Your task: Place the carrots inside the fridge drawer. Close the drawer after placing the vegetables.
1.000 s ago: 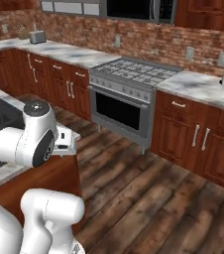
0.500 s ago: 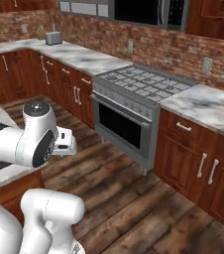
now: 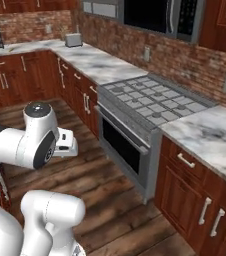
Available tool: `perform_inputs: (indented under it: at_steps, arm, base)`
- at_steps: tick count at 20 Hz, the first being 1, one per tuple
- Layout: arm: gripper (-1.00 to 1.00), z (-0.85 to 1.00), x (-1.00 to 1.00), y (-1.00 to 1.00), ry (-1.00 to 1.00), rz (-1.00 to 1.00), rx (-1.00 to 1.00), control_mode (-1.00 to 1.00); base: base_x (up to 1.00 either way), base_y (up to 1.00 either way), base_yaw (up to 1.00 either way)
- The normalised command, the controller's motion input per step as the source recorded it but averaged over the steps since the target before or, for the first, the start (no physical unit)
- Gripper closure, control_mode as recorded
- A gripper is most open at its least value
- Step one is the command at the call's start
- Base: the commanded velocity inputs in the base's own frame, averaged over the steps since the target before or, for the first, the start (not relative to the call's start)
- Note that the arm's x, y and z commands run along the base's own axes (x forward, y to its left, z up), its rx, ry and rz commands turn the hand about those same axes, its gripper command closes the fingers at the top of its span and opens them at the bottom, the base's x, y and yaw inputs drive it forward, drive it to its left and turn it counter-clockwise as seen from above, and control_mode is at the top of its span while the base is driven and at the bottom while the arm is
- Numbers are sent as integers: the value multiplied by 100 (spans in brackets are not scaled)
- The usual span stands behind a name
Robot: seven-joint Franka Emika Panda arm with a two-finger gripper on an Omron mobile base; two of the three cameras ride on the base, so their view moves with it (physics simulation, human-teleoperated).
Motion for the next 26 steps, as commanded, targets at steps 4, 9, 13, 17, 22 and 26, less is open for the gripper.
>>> perform_inputs:
  at_steps: [4, 9, 13, 17, 22, 26]
  arm:
    - [-100, 0, 0, 0, 0, 0, 0, 100]
    - [-100, 0, 0, 0, 0, 0, 0, 100]
    - [-100, 0, 0, 0, 0, 0, 0, 100]
    - [-100, 0, 0, 0, 0, 0, 0, 100]
    - [-100, 0, 0, 0, 0, 0, 0, 100]
    - [-100, 0, 0, 0, 0, 0, 0, 100]
  base:
    - [100, -15, 26]
    - [100, 0, 28]
    - [100, -2, 36]
    - [100, -28, 38]
    - [100, -6, 38]
    - [100, 6, 31]
